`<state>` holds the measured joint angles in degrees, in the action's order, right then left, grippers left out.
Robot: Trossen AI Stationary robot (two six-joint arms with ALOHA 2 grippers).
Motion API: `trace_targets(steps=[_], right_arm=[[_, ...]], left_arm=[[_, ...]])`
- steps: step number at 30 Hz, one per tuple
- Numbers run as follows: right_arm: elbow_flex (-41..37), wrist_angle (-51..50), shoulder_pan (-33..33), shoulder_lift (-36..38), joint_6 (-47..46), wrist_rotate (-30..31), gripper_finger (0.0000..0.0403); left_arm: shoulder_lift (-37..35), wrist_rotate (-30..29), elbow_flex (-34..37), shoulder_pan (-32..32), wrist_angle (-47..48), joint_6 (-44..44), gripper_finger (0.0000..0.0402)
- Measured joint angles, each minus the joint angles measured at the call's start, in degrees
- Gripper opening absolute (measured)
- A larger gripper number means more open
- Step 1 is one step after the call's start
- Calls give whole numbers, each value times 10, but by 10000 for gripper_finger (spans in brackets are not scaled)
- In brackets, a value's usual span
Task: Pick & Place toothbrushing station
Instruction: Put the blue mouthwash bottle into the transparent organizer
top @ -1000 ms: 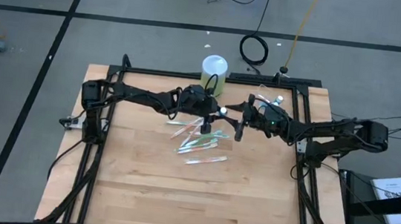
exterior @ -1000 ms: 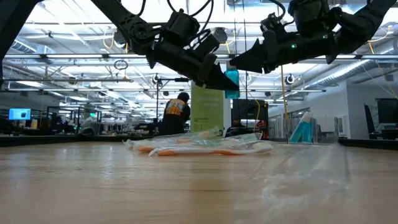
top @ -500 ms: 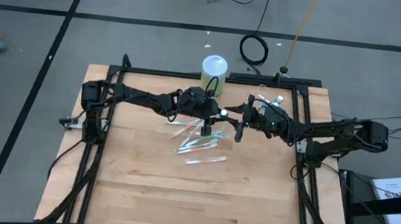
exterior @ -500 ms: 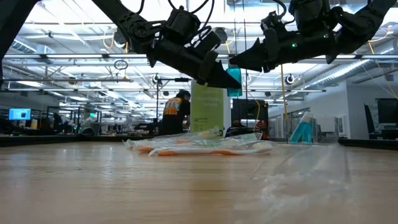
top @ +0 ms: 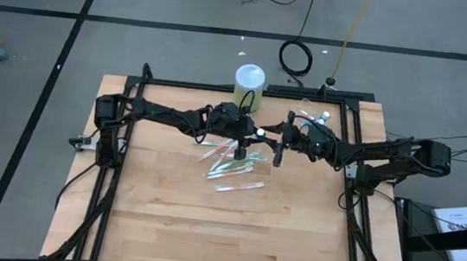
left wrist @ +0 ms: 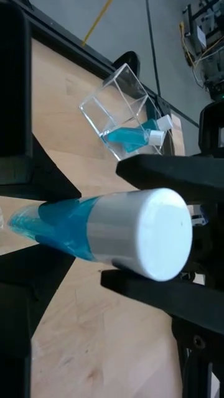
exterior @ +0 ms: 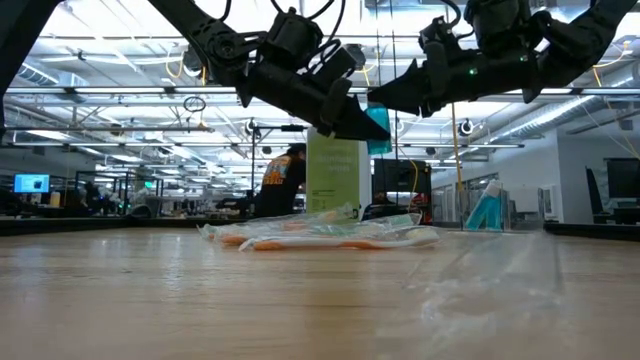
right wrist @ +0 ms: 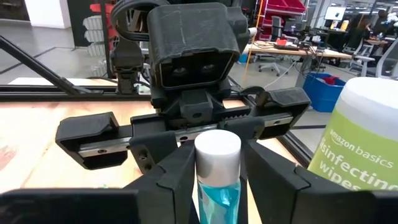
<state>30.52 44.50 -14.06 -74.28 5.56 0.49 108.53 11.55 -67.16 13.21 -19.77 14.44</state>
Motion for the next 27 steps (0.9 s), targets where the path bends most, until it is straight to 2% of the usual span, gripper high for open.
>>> trace_targets(steps=[7, 12, 16, 21, 24, 27], right_arm=[[0, 6, 0, 0, 12, 3, 83], [0, 11, 0, 0, 11, 6, 83], [0, 11, -1, 0, 9, 18, 83], [1, -1, 0, 22, 19, 76, 83], [-4, -25, 0, 51, 34, 131, 83], [-25, -46, -4, 89, 51, 234, 83]], left_arm=[[0, 0, 0, 0, -1, 0, 108], [0, -8, 0, -1, -3, -10, 121], [-1, -15, 0, -6, 0, -10, 175], [-22, -23, 0, -10, 6, -10, 256], [-42, -50, 0, -10, 22, -11, 292], [-68, -58, 0, -11, 44, -8, 317]])
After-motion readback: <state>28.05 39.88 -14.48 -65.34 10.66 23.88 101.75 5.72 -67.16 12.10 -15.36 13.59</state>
